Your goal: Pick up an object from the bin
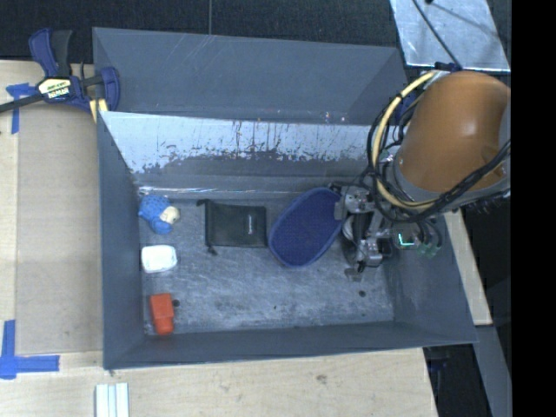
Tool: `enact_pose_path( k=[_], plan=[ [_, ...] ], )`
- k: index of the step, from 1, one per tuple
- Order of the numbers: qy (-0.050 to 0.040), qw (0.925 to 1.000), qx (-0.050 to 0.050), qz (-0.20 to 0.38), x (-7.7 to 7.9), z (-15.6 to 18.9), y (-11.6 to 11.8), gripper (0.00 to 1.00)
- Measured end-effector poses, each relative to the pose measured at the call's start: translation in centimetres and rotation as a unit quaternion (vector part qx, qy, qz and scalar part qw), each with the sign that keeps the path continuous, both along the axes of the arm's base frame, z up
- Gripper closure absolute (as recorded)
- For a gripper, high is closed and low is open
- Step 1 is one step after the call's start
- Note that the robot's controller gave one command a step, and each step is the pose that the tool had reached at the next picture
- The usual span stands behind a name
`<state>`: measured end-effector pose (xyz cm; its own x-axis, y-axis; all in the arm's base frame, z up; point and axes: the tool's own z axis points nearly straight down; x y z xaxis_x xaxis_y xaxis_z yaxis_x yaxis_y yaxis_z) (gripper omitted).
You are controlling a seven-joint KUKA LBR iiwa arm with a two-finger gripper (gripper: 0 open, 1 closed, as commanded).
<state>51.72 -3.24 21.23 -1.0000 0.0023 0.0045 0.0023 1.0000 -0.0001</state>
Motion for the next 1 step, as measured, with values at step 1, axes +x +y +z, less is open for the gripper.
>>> enact_pose_path(
  k=[1],
  plan=[
    [-0.0005, 0.9997, 0.0, -0.023, 9.04, -14.29, 1.94, 0.0]
  ],
)
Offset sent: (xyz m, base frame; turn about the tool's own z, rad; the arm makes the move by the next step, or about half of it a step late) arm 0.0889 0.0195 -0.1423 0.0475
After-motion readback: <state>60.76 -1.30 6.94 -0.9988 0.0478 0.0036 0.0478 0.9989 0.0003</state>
